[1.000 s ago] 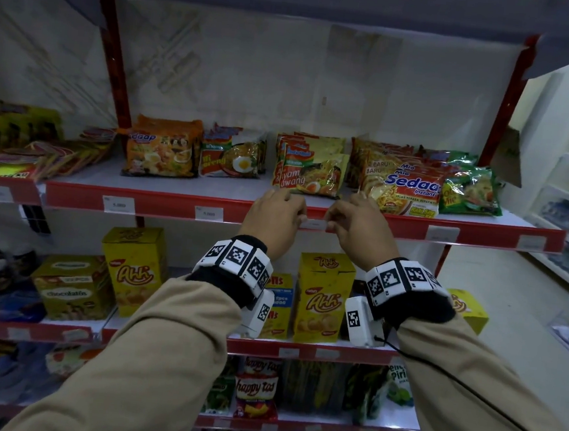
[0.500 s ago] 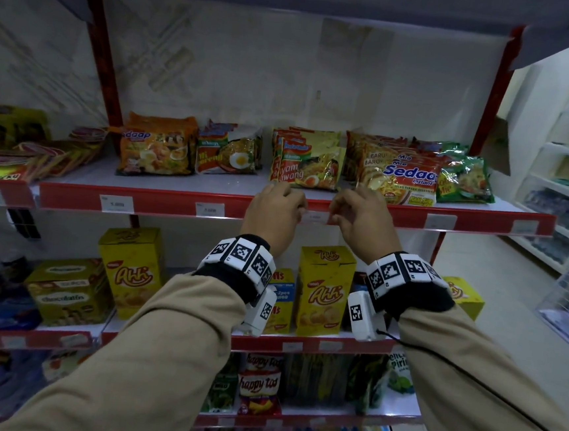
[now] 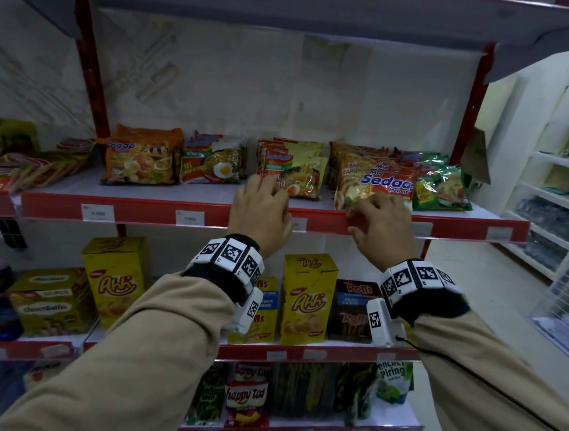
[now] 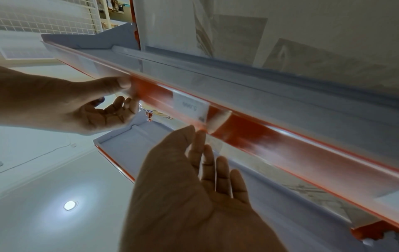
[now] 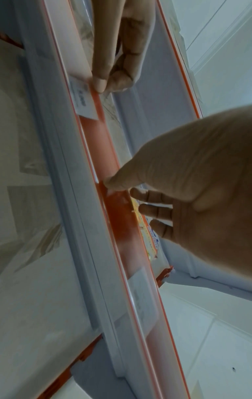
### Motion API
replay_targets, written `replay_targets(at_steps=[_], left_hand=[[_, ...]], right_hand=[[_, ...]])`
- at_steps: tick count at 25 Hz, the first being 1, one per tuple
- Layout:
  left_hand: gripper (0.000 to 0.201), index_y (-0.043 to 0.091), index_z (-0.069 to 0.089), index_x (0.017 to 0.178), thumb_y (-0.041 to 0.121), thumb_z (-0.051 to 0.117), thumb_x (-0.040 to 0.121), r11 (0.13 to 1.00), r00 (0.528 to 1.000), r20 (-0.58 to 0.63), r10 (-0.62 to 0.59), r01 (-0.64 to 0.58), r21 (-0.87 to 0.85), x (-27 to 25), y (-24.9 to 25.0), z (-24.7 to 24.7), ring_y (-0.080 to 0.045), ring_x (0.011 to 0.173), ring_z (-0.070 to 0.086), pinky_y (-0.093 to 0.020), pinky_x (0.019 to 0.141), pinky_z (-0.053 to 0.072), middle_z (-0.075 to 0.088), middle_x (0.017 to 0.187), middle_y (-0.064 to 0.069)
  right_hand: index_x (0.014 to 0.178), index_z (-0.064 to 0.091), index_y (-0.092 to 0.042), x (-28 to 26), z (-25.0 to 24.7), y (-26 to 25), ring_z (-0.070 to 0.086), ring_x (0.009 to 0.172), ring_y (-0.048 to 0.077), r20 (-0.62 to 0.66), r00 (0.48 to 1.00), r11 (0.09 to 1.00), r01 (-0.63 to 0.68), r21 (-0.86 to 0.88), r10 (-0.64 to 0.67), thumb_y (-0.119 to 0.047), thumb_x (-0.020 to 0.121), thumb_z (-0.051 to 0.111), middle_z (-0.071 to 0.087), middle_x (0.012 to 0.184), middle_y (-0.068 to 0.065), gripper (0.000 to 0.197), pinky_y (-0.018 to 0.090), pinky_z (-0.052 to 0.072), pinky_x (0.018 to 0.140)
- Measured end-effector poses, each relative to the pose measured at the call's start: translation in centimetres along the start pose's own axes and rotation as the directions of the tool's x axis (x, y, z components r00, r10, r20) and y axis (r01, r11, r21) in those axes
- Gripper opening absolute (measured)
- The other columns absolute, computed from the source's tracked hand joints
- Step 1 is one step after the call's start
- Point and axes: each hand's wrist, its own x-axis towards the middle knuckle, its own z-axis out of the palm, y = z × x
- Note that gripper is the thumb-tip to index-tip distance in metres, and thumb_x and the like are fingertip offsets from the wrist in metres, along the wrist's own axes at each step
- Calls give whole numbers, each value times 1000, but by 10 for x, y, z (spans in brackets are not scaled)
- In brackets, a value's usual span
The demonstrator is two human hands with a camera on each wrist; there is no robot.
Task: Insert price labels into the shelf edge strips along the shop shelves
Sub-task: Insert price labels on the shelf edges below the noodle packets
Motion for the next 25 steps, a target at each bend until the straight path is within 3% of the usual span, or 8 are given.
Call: replay_targets(at_steps=[6,12,17,25], left_hand=[[37,20,52,121,36,53,88,991,987,105,125,-120,-52,17,67,15,-24,113,41,-38,95,34,50,119,-4],[52,18,43,138,32,52,88,979,964,168,204,-197,-58,25,132,35,-25,117,38,-36,96,32,46,126,-4],[57,16,43,136,16,53,79,993,980,158,120,-116,-37,20,149,44,-28,116,37,-35,92,33,43,127,-6],[42,12,55,115,14,56,74,992,995,63,71,-65,-106,23,159,51,-27,104,43,-34,84,34,50,112,-8]], right_hand=[[100,63,-24,-6,-17,46,39,113,31,0,1000,996,-29,-88,29,-24,77,72,51,117,6,25,41,34,89],[99,61,-19,-5,-23,94,37,112,31,9,1000,999,-12,-53,12,-21,76,74,51,112,7,26,40,34,88],[99,58,-13,-8,-15,112,42,102,30,-8,997,996,73,53,-73,-9,74,71,53,107,9,29,39,39,86],[102,59,-8,-6,-17,122,46,99,30,8,983,979,184,83,-185,-4,79,66,57,103,12,25,34,38,82]])
